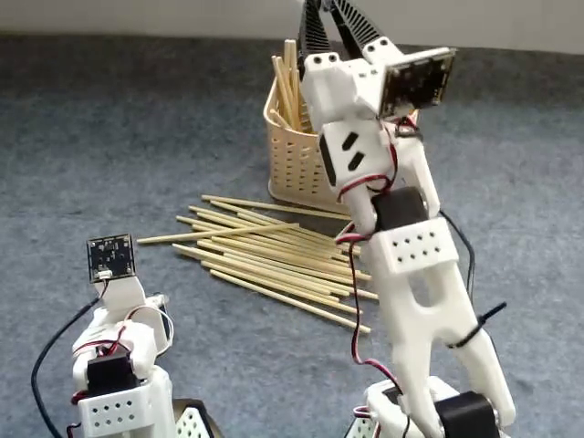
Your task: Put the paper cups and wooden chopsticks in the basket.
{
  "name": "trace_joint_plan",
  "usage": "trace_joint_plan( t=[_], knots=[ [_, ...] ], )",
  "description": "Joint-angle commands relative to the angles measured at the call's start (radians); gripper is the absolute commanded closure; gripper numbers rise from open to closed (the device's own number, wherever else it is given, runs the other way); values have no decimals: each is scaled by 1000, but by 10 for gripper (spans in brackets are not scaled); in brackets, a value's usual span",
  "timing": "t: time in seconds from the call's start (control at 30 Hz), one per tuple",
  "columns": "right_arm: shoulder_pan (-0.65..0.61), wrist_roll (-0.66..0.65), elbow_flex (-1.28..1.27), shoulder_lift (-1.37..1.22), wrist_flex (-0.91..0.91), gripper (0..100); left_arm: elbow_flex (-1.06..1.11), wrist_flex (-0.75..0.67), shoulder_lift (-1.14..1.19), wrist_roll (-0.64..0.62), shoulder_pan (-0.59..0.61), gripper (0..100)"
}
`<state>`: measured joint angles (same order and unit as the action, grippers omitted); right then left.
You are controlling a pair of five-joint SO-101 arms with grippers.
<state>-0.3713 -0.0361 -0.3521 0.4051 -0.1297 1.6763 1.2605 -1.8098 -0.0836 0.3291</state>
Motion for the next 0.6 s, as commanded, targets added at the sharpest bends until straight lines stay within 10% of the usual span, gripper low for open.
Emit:
trace_joint_plan(
  t=[0.0,0.57],
  knots=[
    [25,0,24,-12,-21,992,21,3,2,2,5,870],
    [-50,0,-154,165,54,851,21,3,2,2,5,870]
  ],
)
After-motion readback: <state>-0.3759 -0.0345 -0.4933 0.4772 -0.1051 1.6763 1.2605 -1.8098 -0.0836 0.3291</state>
